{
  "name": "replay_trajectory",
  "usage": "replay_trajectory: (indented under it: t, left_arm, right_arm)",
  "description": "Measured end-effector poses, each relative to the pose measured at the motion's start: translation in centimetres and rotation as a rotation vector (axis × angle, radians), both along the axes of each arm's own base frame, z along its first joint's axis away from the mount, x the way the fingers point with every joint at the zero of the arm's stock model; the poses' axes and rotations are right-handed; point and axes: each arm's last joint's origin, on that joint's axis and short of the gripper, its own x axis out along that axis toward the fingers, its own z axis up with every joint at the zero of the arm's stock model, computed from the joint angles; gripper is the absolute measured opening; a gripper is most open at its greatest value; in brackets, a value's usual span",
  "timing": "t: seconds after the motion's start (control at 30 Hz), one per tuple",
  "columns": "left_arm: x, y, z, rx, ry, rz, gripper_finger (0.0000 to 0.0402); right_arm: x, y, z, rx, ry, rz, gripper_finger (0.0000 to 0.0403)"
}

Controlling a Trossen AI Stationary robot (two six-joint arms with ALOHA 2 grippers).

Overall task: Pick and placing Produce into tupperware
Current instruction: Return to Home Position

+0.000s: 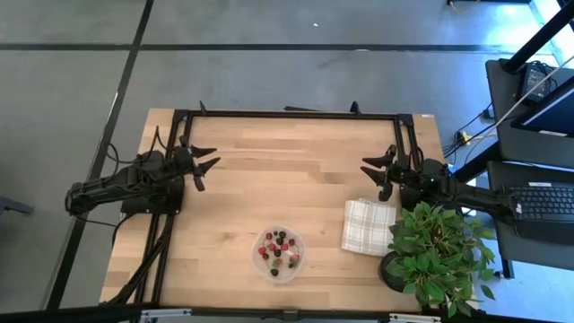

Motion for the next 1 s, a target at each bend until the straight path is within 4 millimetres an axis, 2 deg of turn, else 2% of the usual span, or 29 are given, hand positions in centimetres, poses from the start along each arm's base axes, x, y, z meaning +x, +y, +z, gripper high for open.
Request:
replay_trajectory:
  t: [0.17, 0.4, 1.0]
  left_arm:
    - [0.3, 0.1, -0.7, -0.017, -0.005, 0.001, 0.0144]
    - [0.8, 0.3, -2.7, -0.05, 0.013, 0.032, 0.0144]
    - [0.9, 0.3, -2.8, 0.001, 0.021, 0.027, 0.0144]
  right_arm:
    - [0.0, 0.0, -0.3, 0.009, 0.028, 0.0, 0.0149]
    - [0.0, 0.0, -0.5, 0.014, 0.044, 0.0, 0.0149]
    - [0.1, 0.0, -0.7, 0.018, 0.066, 0.009, 0.0149]
